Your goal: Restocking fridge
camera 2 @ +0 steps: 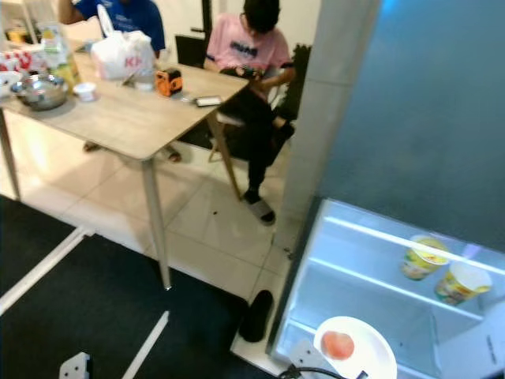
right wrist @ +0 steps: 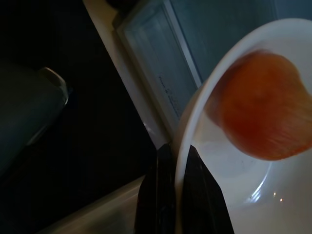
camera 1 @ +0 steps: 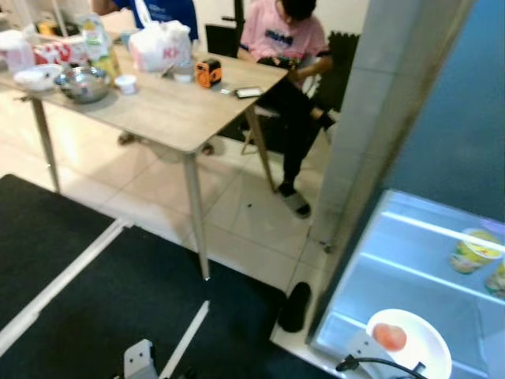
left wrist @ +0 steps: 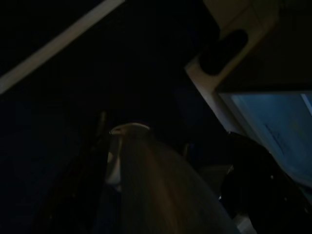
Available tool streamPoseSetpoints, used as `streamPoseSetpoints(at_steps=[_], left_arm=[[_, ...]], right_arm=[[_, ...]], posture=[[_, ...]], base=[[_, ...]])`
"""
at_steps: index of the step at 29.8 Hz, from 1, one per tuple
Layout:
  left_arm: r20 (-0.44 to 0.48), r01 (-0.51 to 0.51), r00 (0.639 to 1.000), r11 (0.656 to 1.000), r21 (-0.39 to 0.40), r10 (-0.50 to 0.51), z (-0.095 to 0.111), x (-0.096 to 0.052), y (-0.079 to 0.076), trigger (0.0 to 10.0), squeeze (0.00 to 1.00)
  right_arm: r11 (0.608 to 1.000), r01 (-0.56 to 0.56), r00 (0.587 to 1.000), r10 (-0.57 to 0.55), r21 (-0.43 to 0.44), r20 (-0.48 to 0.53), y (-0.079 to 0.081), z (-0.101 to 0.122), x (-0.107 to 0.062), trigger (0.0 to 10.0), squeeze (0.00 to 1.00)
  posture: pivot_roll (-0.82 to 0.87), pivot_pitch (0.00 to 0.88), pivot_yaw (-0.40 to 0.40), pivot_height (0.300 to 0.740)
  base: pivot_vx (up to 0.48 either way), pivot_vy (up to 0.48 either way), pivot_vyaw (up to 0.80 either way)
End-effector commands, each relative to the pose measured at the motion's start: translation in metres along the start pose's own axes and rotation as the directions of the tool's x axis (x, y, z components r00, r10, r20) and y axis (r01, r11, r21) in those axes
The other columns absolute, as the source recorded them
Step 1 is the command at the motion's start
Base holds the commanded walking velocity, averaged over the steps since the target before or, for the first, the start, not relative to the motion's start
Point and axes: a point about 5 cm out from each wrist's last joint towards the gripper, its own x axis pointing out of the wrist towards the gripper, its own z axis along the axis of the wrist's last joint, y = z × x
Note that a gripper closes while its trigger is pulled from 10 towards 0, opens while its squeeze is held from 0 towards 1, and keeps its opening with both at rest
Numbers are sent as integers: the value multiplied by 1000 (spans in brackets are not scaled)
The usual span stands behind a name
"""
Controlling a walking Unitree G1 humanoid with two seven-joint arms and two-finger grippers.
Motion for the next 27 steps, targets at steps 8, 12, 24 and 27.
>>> streamPoseSetpoints(at_steps=[8,12,24,27], left_arm=[[-8,-6,1000,1000,-10,6,-2,0,-1,10000,0],[-14,0,1000,1000,-13,-1,-4,1,-2,10000,0],[-25,49,999,999,18,-49,-4,1,-6,10000,0],[-16,40,999,999,1,-40,-2,2,-6,10000,0]], right_arm=[[1000,22,1000,-22,-8,18,-6,4,0,10000,0],[1000,24,1000,-24,-11,14,-6,3,0,10000,0],[999,36,999,-36,-11,9,-7,3,0,10000,0],[999,39,999,-39,-9,11,-8,3,0,10000,0]], posture=[[-17,0,11,740],[-18,0,11,740],[-15,0,10,740],[-15,0,10,740]], base=[[0,0,0],[0,0,0],[0,-117,0],[0,-155,0]])
